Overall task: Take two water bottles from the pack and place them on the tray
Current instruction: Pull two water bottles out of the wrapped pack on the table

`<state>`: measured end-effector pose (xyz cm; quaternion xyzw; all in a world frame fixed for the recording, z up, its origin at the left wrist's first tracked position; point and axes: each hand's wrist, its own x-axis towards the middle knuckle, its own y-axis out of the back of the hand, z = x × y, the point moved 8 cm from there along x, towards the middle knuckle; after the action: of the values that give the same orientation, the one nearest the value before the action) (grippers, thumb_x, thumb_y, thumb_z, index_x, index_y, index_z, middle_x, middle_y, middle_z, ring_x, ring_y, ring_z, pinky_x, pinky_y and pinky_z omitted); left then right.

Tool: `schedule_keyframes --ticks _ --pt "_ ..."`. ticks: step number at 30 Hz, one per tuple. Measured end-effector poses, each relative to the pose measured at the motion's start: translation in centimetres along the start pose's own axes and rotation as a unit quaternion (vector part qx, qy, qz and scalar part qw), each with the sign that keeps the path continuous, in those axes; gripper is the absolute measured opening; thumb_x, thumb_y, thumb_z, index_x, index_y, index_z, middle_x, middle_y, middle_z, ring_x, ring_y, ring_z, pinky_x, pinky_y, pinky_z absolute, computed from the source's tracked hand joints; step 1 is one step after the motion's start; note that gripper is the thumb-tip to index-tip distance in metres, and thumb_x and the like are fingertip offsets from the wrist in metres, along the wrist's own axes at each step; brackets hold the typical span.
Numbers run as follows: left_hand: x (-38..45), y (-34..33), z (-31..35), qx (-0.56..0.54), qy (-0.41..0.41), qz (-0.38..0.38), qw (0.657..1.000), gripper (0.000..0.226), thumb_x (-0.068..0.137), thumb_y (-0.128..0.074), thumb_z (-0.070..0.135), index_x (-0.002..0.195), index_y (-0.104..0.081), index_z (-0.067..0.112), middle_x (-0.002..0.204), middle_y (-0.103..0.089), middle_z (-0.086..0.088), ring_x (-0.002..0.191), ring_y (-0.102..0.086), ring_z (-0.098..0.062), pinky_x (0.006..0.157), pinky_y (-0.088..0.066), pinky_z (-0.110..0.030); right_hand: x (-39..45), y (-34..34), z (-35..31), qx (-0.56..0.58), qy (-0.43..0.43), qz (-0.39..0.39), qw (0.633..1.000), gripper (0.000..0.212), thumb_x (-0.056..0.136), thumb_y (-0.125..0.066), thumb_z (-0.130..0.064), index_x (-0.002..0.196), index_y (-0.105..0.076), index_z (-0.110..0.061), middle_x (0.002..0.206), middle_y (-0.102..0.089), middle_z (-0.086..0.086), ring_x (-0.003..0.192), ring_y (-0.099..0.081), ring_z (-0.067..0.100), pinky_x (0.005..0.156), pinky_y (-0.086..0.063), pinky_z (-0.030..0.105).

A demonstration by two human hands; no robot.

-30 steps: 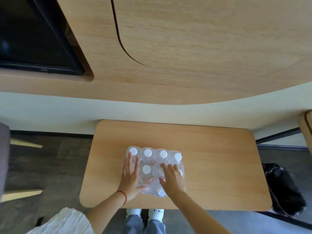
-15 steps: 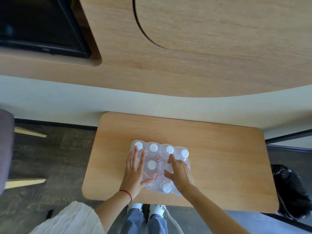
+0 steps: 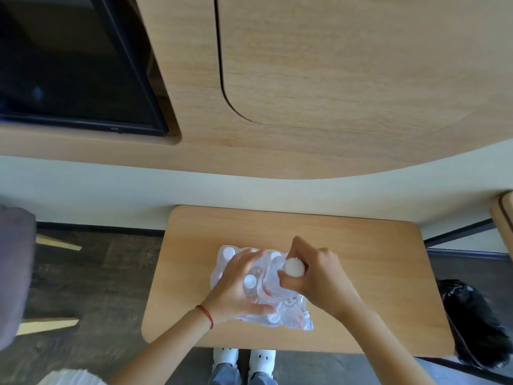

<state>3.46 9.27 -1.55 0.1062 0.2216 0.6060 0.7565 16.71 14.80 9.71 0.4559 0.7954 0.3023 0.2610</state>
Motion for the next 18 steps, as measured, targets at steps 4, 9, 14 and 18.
schedule_keyframes --ticks 4,9,14,18 --pt "0.9 -0.5 3.4 -0.146 0.012 0.010 0.989 0.067 0.058 -0.086 0.037 0.115 -0.052 0.039 0.107 -0.067 0.016 0.109 -0.060 -0.007 0.089 -0.051 -0.016 0.9 1.6 -4.1 0.044 0.050 0.015 0.998 0.035 0.061 -0.073 -0.023 0.064 -0.039 -0.028 0.044 -0.046 -0.005 0.048 -0.035 0.014 0.044 -0.031 0.015" --pt "0.4 1.7 2.8 -0.183 0.020 0.070 0.980 0.054 0.059 -0.084 0.016 0.107 -0.057 0.019 0.097 -0.070 -0.006 0.094 -0.067 -0.021 0.085 -0.056 -0.040 1.5 0.0 -4.2 0.110 0.061 0.020 0.992 0.031 0.068 -0.075 -0.029 0.074 -0.045 -0.035 0.048 -0.046 -0.010 0.047 -0.044 0.008 0.045 -0.033 0.010" --pt "-0.9 3.8 -0.2 -0.225 0.064 0.096 0.968 0.065 0.049 -0.083 0.025 0.108 -0.058 0.013 0.101 -0.070 -0.009 0.097 -0.068 -0.020 0.082 -0.056 -0.030 1.6 -6.8 2.5 0.215 -0.052 -0.023 0.975 0.029 0.081 -0.071 -0.024 0.104 -0.056 -0.014 0.074 -0.062 -0.001 0.063 -0.060 0.006 0.063 -0.051 0.016" --pt "-1.3 4.7 -0.9 -0.224 0.073 0.099 0.967 0.056 0.049 -0.082 0.027 0.100 -0.060 0.026 0.092 -0.072 0.002 0.093 -0.069 -0.011 0.076 -0.055 -0.017 0.9 -15.3 7.9 0.079 -0.113 -0.156 0.978 0.054 0.078 -0.073 -0.020 0.127 -0.051 -0.012 0.129 -0.055 0.006 0.119 -0.052 0.020 0.105 -0.041 0.031"
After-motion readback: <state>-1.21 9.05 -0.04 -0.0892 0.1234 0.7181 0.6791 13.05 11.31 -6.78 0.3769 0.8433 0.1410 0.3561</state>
